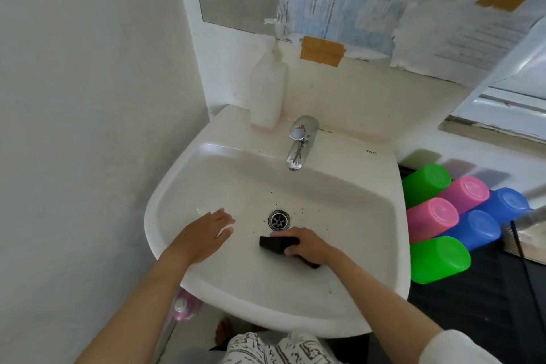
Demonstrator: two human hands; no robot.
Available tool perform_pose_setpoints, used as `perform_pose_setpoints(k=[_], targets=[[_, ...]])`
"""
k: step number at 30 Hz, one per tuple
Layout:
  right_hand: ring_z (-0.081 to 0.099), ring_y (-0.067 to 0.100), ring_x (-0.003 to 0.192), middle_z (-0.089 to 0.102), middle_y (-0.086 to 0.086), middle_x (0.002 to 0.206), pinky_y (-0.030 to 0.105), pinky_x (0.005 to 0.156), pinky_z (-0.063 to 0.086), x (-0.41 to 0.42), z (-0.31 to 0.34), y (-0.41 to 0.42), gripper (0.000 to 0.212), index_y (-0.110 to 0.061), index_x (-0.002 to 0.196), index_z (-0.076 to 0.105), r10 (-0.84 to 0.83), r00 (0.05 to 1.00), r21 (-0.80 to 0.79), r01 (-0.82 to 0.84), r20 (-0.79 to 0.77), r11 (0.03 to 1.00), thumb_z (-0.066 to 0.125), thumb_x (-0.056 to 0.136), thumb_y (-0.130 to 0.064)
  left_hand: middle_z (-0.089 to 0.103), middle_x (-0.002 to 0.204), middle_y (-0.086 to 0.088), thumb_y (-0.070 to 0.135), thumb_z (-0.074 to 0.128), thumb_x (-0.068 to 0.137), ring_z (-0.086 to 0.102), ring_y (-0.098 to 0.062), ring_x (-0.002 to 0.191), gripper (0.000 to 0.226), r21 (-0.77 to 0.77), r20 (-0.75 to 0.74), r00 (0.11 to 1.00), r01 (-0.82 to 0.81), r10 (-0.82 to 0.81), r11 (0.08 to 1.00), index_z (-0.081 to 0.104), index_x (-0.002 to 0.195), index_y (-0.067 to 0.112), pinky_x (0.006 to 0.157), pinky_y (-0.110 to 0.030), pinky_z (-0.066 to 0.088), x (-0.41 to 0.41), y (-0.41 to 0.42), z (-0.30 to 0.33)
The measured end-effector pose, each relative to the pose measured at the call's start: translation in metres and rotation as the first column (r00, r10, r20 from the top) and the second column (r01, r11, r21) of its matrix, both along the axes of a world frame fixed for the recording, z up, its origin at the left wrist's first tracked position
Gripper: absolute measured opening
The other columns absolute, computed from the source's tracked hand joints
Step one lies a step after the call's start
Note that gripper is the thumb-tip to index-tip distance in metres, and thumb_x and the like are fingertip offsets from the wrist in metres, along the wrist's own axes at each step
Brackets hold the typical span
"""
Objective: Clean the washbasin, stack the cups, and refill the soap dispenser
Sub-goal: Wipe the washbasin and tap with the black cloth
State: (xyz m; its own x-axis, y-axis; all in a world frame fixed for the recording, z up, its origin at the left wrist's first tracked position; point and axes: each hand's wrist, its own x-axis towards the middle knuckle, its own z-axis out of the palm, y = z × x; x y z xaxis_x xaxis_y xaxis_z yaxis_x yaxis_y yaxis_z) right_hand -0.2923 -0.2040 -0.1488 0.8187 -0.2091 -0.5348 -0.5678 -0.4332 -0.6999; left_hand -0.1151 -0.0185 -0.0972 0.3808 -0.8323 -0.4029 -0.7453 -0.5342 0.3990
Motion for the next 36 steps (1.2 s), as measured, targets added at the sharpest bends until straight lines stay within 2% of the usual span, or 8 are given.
perform_pose_setpoints(k=[4,9,13,17,24,29,34,36], targets=[[0.053,0.010,0.117,0.060,-0.003,0.128,0.022,0.102,0.037,-0.002,0.050,-0.023,0.049,-0.020,0.120,0.063,0.277,0.958,0.163,-0.262,-0.077,0.951,0.060,0.078,0.004,0.027,0.152,0.011,0.036,0.027,0.099,0.018,-0.009,0.142,0.041,0.029,0.010,1.000,0.017,-0.018,0.999,0.038,0.139,0.028,0.112,-0.028,0.021,-0.001,-0.009,0.000],[0.050,0.008,0.111,0.059,-0.006,0.127,0.019,0.098,0.035,-0.034,0.060,-0.020,0.045,-0.023,0.118,0.064,0.613,0.727,0.264,-0.554,-0.308,0.789,0.062,0.079,0.001,0.033,0.148,0.012,0.034,0.029,0.100,0.018,-0.005,0.141,0.040,-0.003,-0.003,0.998,0.056,-0.056,0.998,0.042,0.136,0.025,0.110,-0.024,0.022,-0.012,-0.017,-0.005],[0.048,0.010,0.108,0.057,-0.011,0.112,0.027,0.101,0.037,-0.041,0.030,-0.026,0.048,-0.024,0.115,0.066,0.392,0.883,0.137,-0.368,-0.258,0.920,0.056,0.078,0.005,0.034,0.148,0.012,0.034,0.030,0.100,0.020,-0.005,0.141,0.039,-0.011,0.003,0.998,0.066,-0.066,0.998,0.042,0.136,0.025,0.109,-0.022,0.020,-0.018,-0.019,-0.007],[0.045,0.016,0.119,0.055,-0.007,0.124,0.038,0.105,0.027,-0.020,0.003,-0.021,0.055,-0.038,0.110,0.065,0.208,0.959,-0.192,-0.245,-0.192,0.950,0.052,0.078,0.004,0.034,0.147,0.011,0.032,0.029,0.100,0.017,-0.004,0.141,0.040,-0.014,0.011,0.996,0.085,-0.085,0.996,0.041,0.137,0.024,0.111,-0.021,0.015,-0.020,-0.020,-0.005],[0.054,0.013,0.102,0.061,0.003,0.118,0.015,0.083,0.041,-0.008,0.044,-0.035,0.048,-0.017,0.123,0.060,-0.131,0.989,0.030,0.129,0.073,0.991,0.053,0.082,0.007,0.038,0.146,0.008,0.031,0.032,0.099,0.020,-0.007,0.141,0.039,-0.047,0.042,0.993,0.108,-0.106,0.993,0.043,0.136,0.022,0.111,-0.023,0.017,-0.016,-0.026,0.000],[0.058,0.004,0.083,0.062,-0.008,0.098,0.009,0.066,0.047,-0.036,0.103,-0.052,0.038,-0.021,0.123,0.057,-0.366,0.930,0.187,0.353,0.038,0.917,0.053,0.089,-0.005,0.037,0.146,0.008,0.031,0.033,0.099,0.025,-0.007,0.139,0.039,-0.073,0.063,0.984,0.174,-0.169,0.982,0.043,0.136,0.022,0.106,-0.017,0.020,-0.015,-0.039,0.002],[0.052,0.024,0.115,0.058,0.007,0.123,0.027,0.093,0.042,-0.063,0.099,-0.056,0.040,-0.014,0.125,0.055,-0.506,0.860,-0.263,0.503,0.059,0.824,0.057,0.086,-0.005,0.040,0.144,0.006,0.038,0.031,0.097,0.028,-0.008,0.138,0.043,-0.094,0.064,0.972,0.232,-0.227,0.968,0.044,0.135,0.022,0.106,-0.017,0.021,-0.010,-0.045,0.001],[0.054,0.031,0.109,0.051,0.011,0.126,0.032,0.088,0.042,-0.071,0.089,-0.045,0.042,-0.018,0.129,0.051,-0.540,0.839,-0.500,0.492,0.056,0.712,0.051,0.089,-0.007,0.039,0.145,0.006,0.034,0.033,0.099,0.026,-0.007,0.139,0.040,-0.084,0.073,0.965,0.256,-0.251,0.963,0.043,0.136,0.022,0.107,-0.018,0.020,-0.005,-0.045,0.001]])
